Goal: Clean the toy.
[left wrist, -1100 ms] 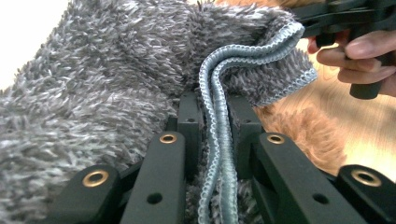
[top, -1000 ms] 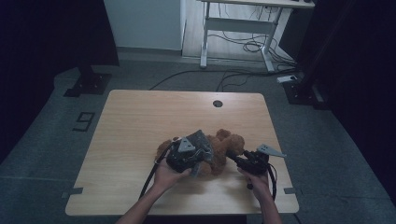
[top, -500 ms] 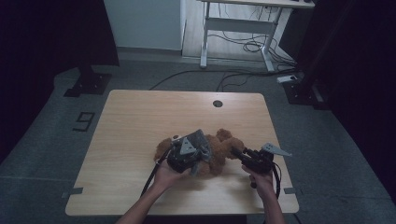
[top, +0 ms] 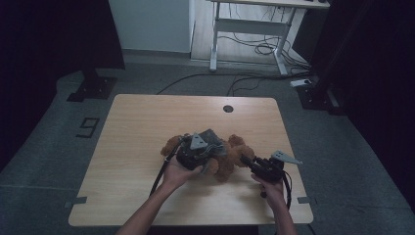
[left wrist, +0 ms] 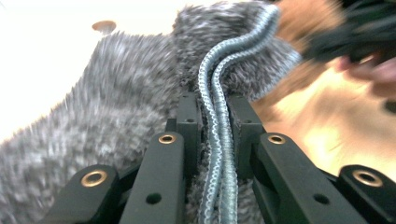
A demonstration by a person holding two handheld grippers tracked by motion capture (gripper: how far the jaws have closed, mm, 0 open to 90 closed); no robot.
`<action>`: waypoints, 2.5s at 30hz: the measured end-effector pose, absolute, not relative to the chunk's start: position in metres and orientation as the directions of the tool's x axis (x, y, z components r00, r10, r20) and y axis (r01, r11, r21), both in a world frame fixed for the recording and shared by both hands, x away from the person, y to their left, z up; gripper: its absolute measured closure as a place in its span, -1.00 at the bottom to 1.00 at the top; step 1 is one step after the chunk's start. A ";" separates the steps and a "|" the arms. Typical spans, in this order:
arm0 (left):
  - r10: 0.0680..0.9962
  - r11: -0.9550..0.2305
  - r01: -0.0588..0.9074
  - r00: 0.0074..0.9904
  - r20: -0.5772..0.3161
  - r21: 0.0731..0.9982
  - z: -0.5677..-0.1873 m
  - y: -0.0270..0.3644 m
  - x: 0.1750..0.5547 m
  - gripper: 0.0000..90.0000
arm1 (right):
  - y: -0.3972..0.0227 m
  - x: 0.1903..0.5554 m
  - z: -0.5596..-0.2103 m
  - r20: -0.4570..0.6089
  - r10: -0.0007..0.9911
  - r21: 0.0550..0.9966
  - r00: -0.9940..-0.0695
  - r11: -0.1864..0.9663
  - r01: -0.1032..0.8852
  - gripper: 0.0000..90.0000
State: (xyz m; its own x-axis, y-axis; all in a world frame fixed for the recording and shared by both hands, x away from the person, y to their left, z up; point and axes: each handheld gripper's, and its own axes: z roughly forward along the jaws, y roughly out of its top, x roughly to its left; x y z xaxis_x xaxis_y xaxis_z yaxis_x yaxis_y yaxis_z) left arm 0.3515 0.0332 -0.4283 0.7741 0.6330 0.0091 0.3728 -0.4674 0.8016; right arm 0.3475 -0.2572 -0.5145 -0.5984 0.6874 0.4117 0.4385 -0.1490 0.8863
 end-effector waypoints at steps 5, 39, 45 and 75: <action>0.585 -0.537 0.339 0.809 0.052 0.772 -0.435 -0.005 0.346 0.70 | -0.256 0.347 -0.514 0.410 0.690 0.887 -0.597 -0.150 0.436 0.37; 0.831 -0.290 0.531 0.553 -0.066 0.796 -0.460 0.161 0.365 0.71 | -0.271 0.355 -0.529 0.447 0.692 0.864 -0.567 -0.170 0.473 0.39; 0.802 -0.332 0.447 0.597 -0.001 0.830 -0.422 0.132 0.371 0.70 | -0.272 0.355 -0.528 0.437 0.697 0.871 -0.569 -0.168 0.462 0.39; 0.771 -0.376 0.453 0.637 0.001 0.808 -0.479 0.125 0.347 0.71 | -0.260 0.331 -0.491 0.332 0.676 0.921 -0.658 -0.082 0.381 -0.35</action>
